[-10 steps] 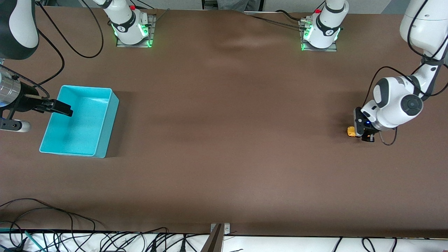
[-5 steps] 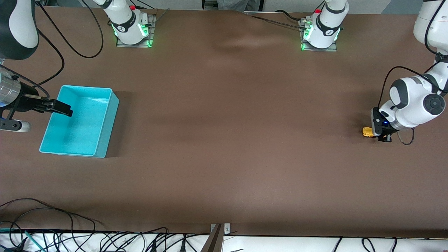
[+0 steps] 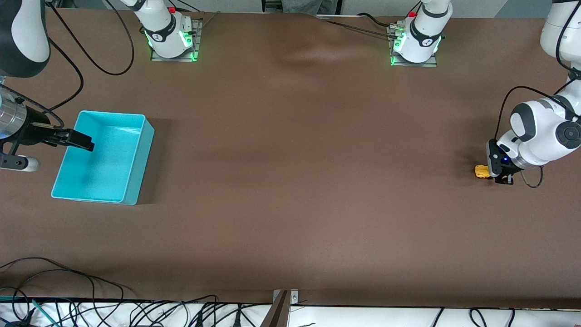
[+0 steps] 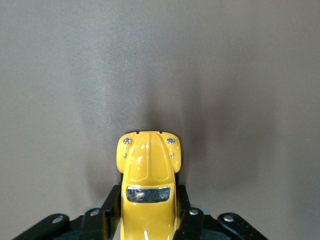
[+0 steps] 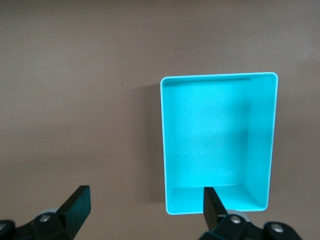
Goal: Wind up and store yellow beetle car
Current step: 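Press the car down and drag it backward with the left gripper, then release the car with the left gripper and lift away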
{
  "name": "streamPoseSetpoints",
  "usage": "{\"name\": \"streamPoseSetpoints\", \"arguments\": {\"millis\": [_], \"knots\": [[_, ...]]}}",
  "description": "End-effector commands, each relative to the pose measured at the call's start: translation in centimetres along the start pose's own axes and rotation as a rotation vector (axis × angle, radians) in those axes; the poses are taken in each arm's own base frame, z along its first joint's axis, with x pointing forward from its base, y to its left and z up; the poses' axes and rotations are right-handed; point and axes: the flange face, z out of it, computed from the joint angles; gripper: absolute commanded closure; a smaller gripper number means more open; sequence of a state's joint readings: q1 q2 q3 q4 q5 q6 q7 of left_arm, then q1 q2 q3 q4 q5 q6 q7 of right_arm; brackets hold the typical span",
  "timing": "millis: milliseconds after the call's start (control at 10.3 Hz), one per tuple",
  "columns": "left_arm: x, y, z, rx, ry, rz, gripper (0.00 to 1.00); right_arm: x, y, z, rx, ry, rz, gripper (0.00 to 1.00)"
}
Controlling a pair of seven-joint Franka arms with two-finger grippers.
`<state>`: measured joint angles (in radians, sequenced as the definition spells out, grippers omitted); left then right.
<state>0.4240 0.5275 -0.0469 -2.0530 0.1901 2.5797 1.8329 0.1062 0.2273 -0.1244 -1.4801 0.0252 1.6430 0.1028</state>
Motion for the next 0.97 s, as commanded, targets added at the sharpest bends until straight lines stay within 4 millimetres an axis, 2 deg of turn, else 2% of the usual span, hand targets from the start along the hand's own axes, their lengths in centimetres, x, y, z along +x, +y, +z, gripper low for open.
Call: {"name": "streamPoseSetpoints", "arguments": {"millis": [0, 291, 388, 678, 872], "knots": [[-1.7, -0.3, -0.9, -0.039, 0.005, -0.007, 0.0, -0.1, 0.2, -0.1, 0.001, 0.006, 0.011, 0.0], [-2.4, -2.6, -5.1, -0.139, 0.058, -0.039, 0.0, -0.2, 0.2, -0.2, 0.003, 0.009, 0.011, 0.0], [-2.2, -2.9, -5.5, -0.143, 0.057, -0.035, 0.0, -0.1, 0.1, -0.1, 0.013, 0.006, 0.014, 0.0], [-0.9, -4.8, -8.3, -0.129, 0.059, -0.052, 0.0, -0.2, 0.0, -0.2, 0.027, 0.006, 0.013, 0.0], [1.3, -6.6, -10.4, -0.131, 0.068, -0.08, 0.0, -0.2, 0.0, -0.2, 0.027, 0.006, 0.015, 0.0]]}}
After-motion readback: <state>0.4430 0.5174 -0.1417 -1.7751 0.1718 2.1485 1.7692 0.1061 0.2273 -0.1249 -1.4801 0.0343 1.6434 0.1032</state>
